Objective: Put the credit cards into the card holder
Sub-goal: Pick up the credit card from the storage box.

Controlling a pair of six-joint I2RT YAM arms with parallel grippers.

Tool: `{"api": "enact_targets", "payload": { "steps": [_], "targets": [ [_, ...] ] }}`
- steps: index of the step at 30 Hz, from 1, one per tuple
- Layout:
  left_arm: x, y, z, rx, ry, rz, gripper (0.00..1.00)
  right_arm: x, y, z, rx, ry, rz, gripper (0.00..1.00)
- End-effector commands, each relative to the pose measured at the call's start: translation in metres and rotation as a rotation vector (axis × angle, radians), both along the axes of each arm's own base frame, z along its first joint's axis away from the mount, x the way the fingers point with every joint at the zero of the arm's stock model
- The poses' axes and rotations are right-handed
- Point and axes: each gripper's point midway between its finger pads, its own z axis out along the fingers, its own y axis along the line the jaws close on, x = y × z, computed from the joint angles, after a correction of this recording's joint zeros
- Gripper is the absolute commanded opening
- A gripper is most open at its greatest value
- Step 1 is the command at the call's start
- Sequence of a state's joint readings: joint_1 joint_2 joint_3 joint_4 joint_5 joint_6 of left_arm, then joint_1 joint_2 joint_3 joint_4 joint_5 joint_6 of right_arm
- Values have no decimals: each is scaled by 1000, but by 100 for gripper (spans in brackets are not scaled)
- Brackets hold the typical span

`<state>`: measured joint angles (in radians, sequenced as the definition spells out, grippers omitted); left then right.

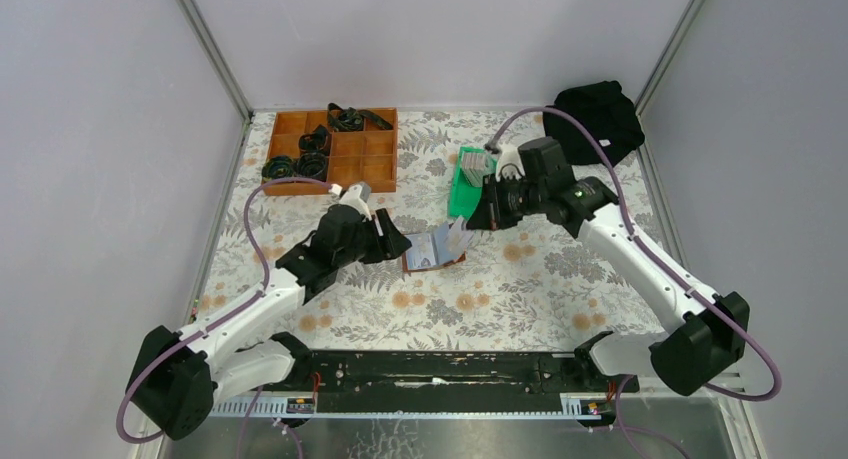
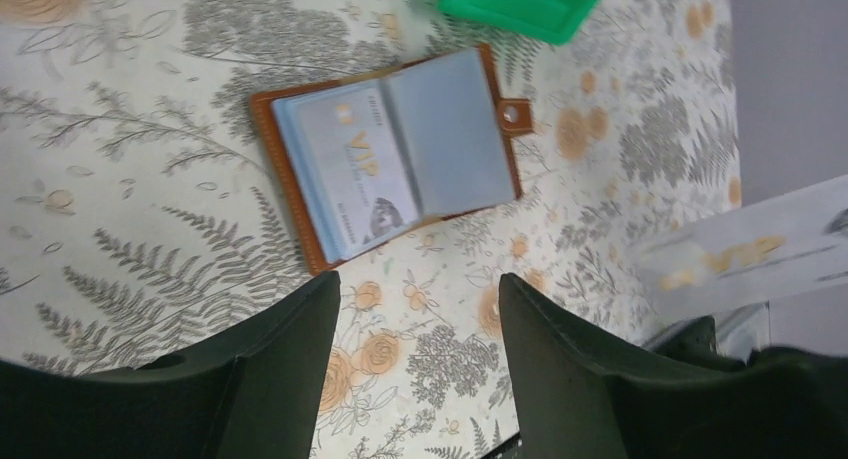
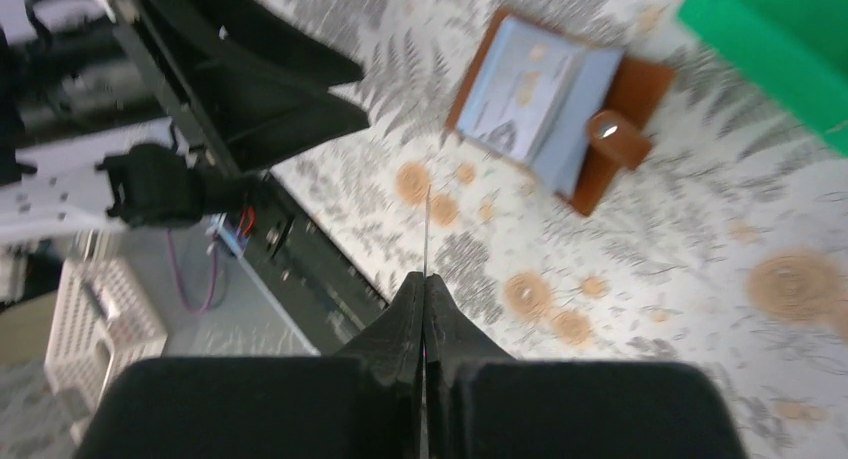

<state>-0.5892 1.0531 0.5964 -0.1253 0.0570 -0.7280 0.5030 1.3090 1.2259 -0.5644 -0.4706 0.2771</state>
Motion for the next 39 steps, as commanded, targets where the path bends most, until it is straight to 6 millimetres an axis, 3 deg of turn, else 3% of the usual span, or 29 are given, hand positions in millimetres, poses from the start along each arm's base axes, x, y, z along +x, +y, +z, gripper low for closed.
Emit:
{"api": "enact_targets", "payload": {
  "steps": [1,9,18,29,39],
  "targets": [
    [-12,-31,42,-83,-123,-233,68,-46,22,9,110,67,157,0],
    [-40,-57,68,-213,-144,-457,70,-81,36,13,229,156,273,0],
    [-57,-68,81,-321,-146,-551,70,-88,45,11,285,198,308,0],
    [-70,-65,91,-364,-161,-572,67,-85,49,13,291,209,316,0],
    [-67,-54,82,-330,-169,-498,67,-93,45,13,299,220,327,0]
  ]
}}
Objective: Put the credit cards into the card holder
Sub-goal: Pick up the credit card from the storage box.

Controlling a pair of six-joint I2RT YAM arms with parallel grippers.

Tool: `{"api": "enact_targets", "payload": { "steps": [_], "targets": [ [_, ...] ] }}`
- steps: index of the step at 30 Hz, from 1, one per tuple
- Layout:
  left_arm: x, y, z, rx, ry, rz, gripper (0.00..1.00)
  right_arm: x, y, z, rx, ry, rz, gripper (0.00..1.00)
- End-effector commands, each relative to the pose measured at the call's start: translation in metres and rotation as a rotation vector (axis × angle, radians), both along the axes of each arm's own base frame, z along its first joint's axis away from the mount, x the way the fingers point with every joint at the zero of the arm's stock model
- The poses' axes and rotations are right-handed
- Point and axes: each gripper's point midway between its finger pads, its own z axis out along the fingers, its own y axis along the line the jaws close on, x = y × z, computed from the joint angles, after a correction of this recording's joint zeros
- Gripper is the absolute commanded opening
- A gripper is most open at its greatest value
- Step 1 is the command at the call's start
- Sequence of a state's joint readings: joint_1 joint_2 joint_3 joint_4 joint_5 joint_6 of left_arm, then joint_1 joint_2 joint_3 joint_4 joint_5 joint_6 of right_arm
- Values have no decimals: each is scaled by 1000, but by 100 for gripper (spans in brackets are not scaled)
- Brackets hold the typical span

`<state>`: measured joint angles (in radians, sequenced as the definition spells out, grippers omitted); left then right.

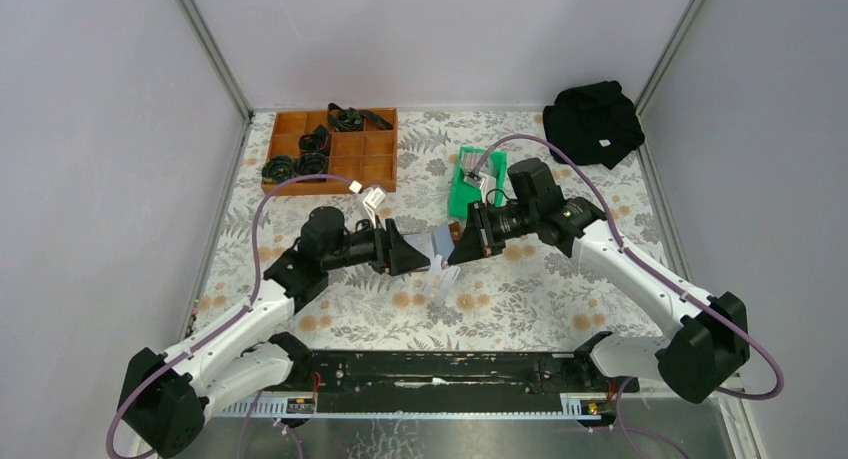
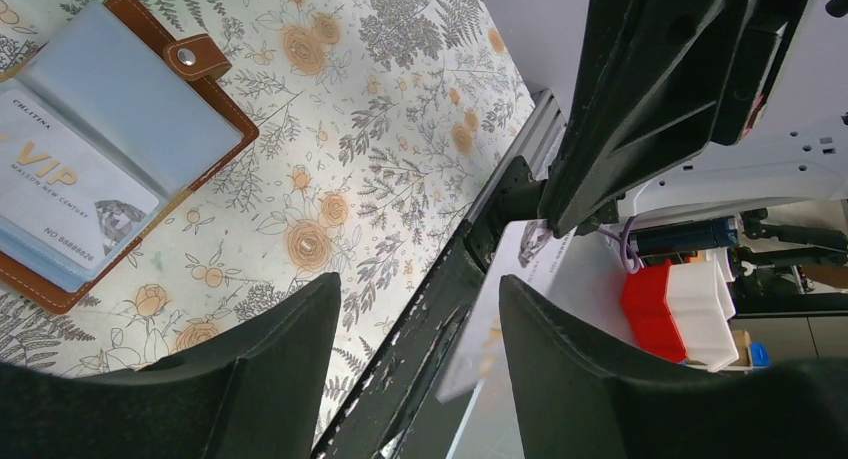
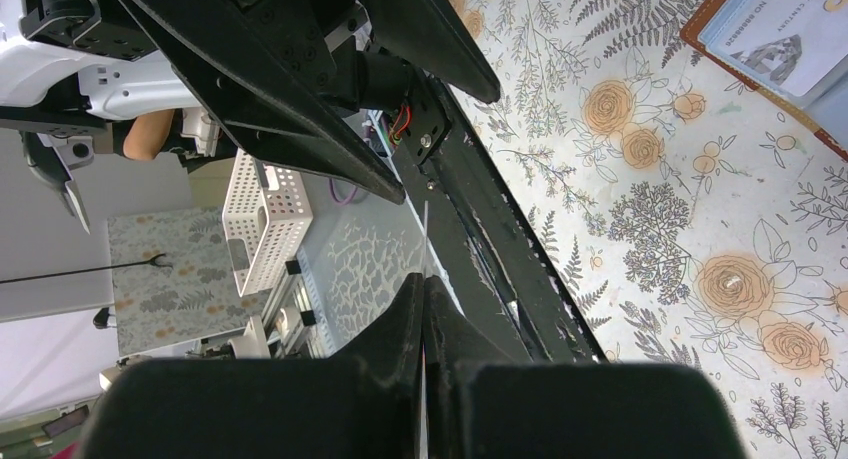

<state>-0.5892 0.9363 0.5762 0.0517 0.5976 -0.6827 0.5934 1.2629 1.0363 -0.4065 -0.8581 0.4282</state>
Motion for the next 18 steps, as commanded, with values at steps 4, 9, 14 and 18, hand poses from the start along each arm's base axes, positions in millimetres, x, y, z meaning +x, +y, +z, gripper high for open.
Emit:
{"api": "enact_targets", "payload": {
  "steps": [4,9,14,18],
  "targets": [
    [-4,-3,7,-46,-25,-18,66,-4,3,11,48,-25,22,0],
    [-13,-7,6,-71,5,-72,62,3,9,9,56,-28,31,0],
    [-18,-9,5,-81,23,-103,60,11,16,6,63,-23,46,0],
    [-21,-11,6,-93,33,-128,58,16,22,3,72,-17,58,0]
  ]
}}
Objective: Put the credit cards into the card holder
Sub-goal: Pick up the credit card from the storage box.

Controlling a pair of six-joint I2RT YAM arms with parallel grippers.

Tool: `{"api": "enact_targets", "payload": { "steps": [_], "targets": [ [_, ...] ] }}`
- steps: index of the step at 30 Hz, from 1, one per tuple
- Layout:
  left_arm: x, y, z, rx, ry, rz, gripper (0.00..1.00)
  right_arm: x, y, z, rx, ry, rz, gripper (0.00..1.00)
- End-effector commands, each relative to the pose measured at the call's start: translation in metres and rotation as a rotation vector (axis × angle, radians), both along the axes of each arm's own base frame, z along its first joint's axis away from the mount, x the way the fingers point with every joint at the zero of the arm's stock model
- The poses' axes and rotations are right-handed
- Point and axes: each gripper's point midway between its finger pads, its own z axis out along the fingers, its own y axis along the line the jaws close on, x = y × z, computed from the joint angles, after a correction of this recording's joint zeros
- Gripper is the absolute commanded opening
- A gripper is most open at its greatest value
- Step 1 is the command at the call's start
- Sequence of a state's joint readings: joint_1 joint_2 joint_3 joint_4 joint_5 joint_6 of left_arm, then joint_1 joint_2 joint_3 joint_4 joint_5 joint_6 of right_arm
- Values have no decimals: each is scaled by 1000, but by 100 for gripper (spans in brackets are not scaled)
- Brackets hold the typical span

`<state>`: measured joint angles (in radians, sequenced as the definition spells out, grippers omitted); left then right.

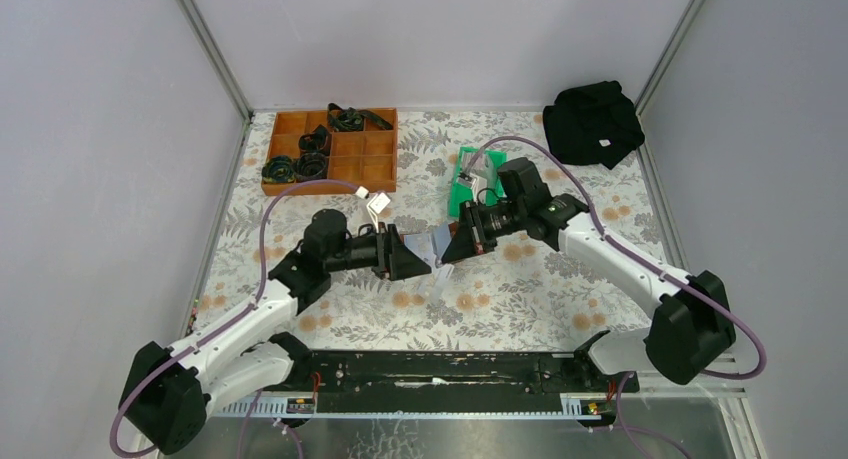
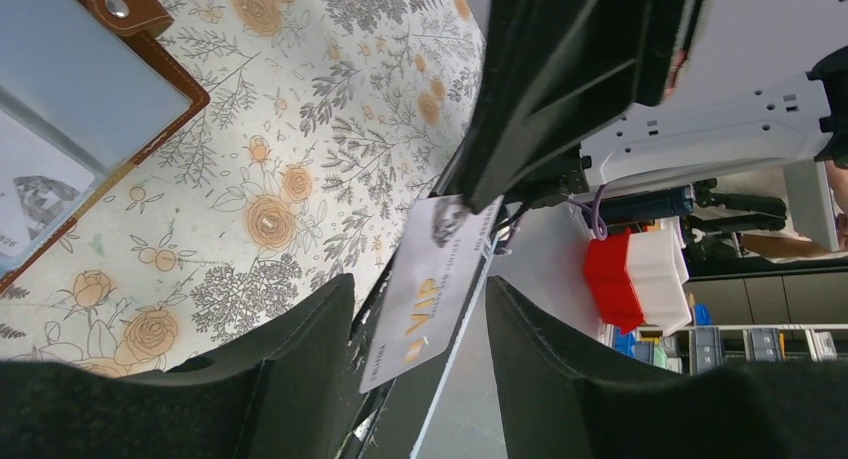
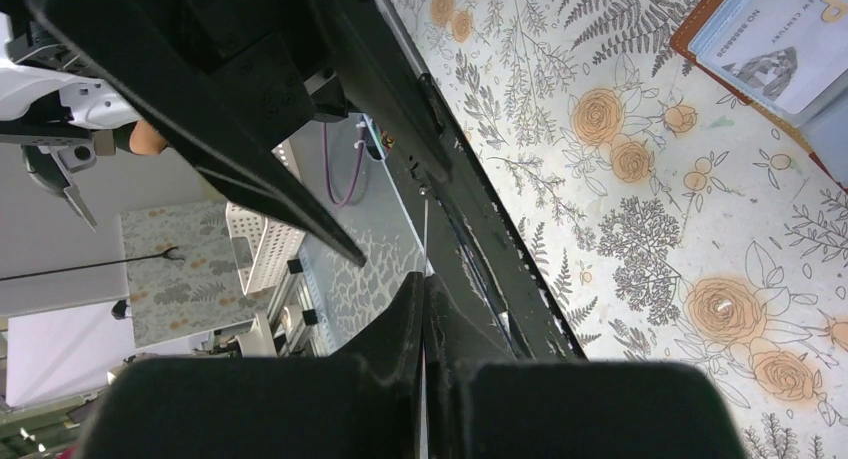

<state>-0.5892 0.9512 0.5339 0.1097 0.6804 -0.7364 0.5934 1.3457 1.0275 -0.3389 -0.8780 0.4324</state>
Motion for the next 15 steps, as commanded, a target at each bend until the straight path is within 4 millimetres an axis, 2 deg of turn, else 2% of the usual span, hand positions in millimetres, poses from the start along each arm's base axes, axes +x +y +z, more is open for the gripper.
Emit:
{"api": "enact_targets", "payload": {
  "steps": [1,11,15],
  "targets": [
    [-7,-7,13,-59,-25,-65,57,6,13,20,78,-47,47,0],
    [-5,-10,0,-39,4,-86,55,14,20,25,97,-51,64,0],
    [-4,-13,-3,-38,15,-105,48,16,22,21,90,-44,71,0]
  ]
}}
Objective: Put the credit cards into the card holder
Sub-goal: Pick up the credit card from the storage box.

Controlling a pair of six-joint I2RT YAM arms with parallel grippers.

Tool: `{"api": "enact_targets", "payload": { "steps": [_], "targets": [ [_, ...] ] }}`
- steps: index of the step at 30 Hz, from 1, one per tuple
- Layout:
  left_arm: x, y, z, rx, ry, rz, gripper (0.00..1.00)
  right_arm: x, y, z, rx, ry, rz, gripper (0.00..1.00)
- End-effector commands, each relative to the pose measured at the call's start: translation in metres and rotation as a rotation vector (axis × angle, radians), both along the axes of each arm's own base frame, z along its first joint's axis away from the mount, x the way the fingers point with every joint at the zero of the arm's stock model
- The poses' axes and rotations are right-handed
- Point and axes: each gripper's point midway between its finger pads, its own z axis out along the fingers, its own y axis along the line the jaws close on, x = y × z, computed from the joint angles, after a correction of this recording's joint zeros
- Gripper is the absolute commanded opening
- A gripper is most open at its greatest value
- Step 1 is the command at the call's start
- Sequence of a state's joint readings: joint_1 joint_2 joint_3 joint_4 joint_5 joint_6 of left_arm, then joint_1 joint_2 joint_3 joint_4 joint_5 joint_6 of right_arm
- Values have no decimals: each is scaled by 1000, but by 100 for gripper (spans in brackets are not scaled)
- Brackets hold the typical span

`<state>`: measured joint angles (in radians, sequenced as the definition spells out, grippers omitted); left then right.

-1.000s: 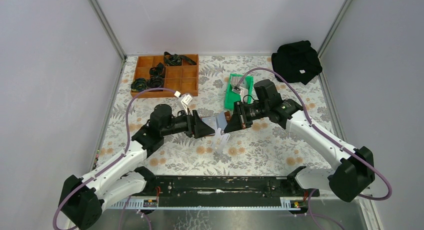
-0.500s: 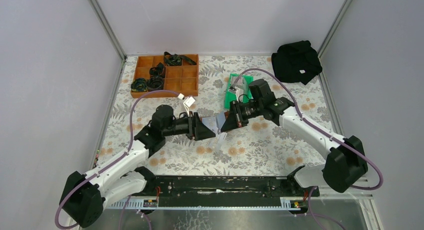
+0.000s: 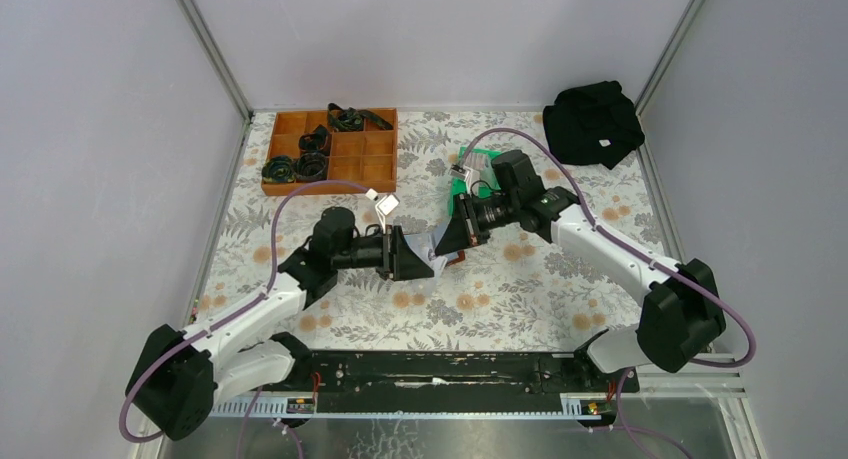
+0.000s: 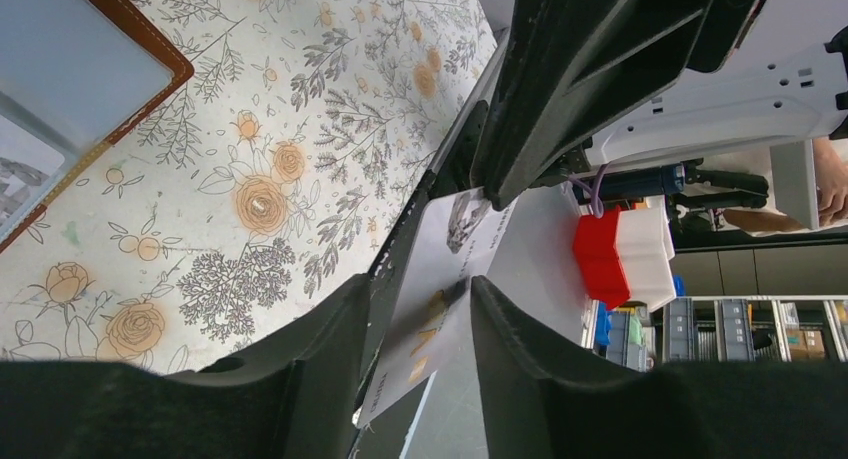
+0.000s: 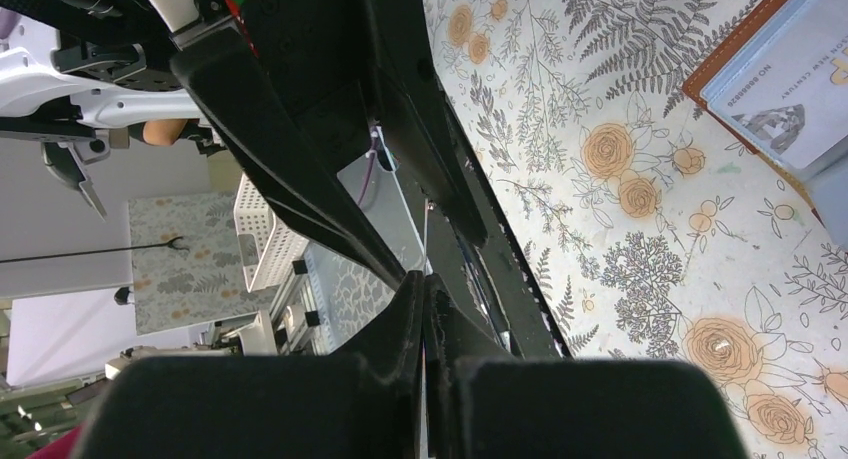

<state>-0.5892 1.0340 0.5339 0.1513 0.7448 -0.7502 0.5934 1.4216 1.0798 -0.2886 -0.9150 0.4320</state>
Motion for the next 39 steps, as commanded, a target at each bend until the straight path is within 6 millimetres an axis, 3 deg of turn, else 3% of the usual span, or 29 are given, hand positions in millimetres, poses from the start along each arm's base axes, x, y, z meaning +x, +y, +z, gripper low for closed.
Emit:
{"api": "enact_targets", "payload": {
  "steps": [1,4,12,26,39],
  "targets": [
    [-1,-7,9,-45,-42,-47,43,3,9,15,53,-36,47,0],
    [-1,-6,8,-44,-41,-42,39,2,9,10,45,-26,56,0],
    [2,0,11,-46,-43,-5,40,-6,2,-1,24,-7,77,0],
    [3,3,11,-58,-26,-1,34,-4,-3,0,35,-7,70,0],
    [0,4,8,-57,-9,-12,14,3,-4,-2,38,-4,59,0]
  ]
}}
